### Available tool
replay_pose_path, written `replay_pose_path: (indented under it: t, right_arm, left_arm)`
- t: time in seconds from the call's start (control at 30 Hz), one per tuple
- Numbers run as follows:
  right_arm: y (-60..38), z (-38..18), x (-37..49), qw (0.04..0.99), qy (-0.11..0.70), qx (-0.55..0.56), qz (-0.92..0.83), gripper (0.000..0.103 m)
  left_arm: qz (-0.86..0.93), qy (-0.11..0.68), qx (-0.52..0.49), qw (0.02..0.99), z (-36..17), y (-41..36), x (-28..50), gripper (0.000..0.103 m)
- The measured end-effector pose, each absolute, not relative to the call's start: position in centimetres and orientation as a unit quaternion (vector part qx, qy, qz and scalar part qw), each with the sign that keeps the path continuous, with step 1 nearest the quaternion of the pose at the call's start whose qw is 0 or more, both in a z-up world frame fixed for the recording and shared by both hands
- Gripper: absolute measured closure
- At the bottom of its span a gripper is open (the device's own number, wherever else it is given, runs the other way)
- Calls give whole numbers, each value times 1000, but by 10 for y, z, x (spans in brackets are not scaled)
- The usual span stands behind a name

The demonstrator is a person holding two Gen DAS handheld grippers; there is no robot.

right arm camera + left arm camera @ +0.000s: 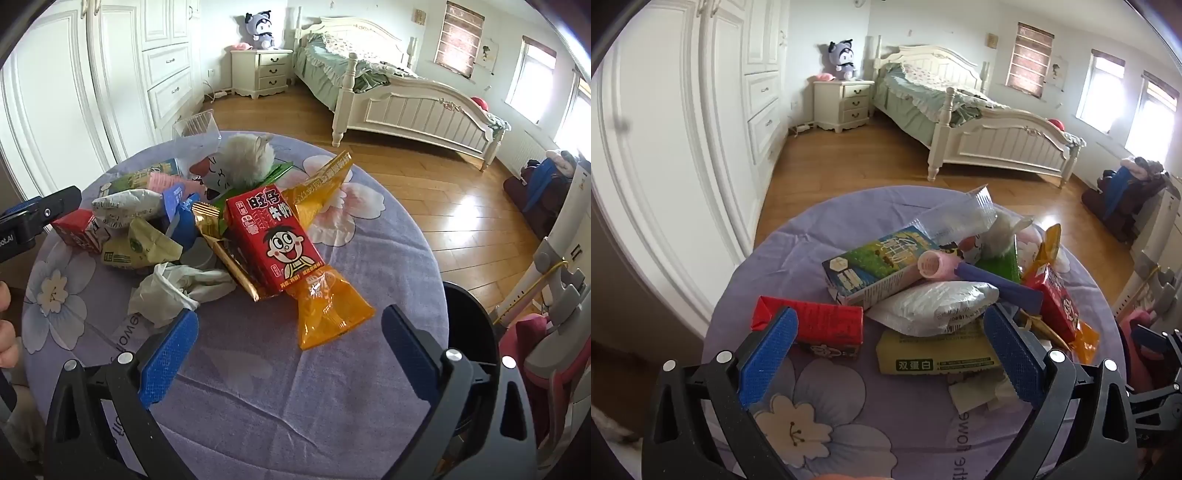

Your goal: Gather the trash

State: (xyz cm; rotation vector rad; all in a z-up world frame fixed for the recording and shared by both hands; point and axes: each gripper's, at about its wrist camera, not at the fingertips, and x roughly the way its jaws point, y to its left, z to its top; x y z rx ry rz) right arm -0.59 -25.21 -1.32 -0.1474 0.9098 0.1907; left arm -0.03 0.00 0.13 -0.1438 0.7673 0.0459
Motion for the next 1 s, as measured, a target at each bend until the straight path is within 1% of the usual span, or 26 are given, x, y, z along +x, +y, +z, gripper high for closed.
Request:
replay_pose_path:
  t: [0.1, 0.2, 0.3, 0.4, 0.53, 0.73, 0.9, 1.0]
  right_arm:
    - [-247, -17, -3, 889, 443, -71, 93, 5]
    - [-250, -16, 8, 880, 456, -77, 104, 5]
    - [-249, -11, 9, 882, 447, -87, 121, 5]
    - [-255, -12, 20, 876, 456, -80, 134, 5]
    - [-262, -17, 32, 870, 470, -60, 138, 5]
    - [-257, -27, 43, 860, 482, -69, 155, 5]
    - [-259, -22, 49, 859, 483, -67, 158, 5]
    - [-262, -14, 48, 868, 470, -49, 153, 5]
  left_arm:
    - [15, 374, -75, 924, 5, 8, -1, 4]
    - [19, 379, -41, 924, 1, 7, 1, 4]
    - [-26, 377, 6, 926, -2, 8, -9, 4]
    - [-56, 375, 38, 925, -8, 17, -19, 4]
    - [-48, 394, 34, 917, -18, 28, -15, 4]
    - [-65, 404, -1, 912, -18, 32, -9, 4]
    - [-98, 395, 26, 913, -14, 28, -13, 4]
    - [-60, 384, 46, 920, -4, 21, -10, 4]
